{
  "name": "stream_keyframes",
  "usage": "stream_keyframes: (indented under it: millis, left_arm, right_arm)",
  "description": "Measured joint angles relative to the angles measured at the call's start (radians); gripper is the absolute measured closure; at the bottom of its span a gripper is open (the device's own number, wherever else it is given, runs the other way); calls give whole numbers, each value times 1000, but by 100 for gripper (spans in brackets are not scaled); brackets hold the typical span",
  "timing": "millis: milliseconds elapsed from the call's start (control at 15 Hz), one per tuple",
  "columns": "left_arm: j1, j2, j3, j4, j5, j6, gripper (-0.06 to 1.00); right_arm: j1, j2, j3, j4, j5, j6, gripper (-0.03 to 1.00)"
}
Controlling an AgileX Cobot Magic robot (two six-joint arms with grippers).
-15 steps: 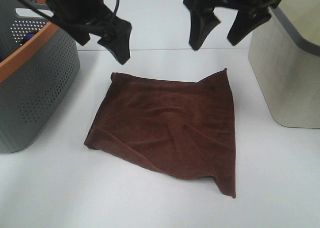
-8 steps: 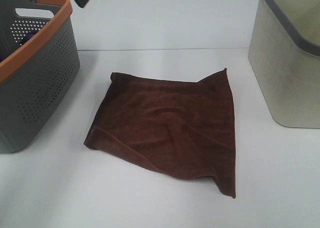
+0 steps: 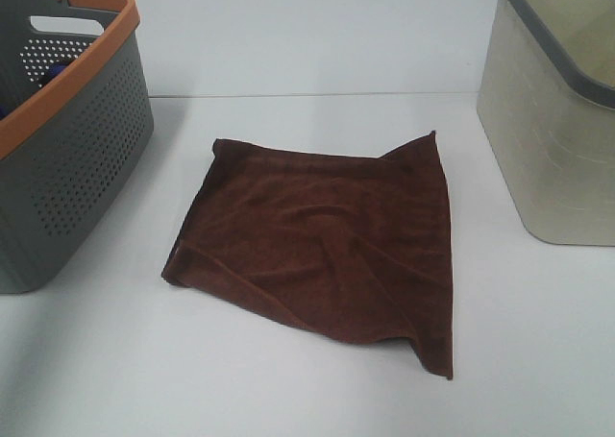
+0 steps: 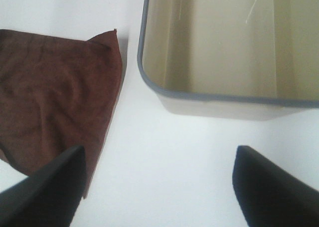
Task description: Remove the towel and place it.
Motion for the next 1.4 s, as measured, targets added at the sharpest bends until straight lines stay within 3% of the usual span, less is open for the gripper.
stream_keyframes:
  millis: [333,733,1133,1400]
  left_arm:
    - [2,-553,414,151,-142,-45,-3]
    - [2,-1020,657,162,-132,-85,-3]
    - [7,-1282,818,84,-23,-66,-3]
    - [14,-1283,905,-63,-93,33,-3]
  right_arm:
    - [0,-533,363,-79,0,7,18]
    - [0,-1037,678,-101,0,2,18]
    - [0,-1098,767,-63,-3,-71,18]
    - [0,-1098,820,-22,-26,-70,18]
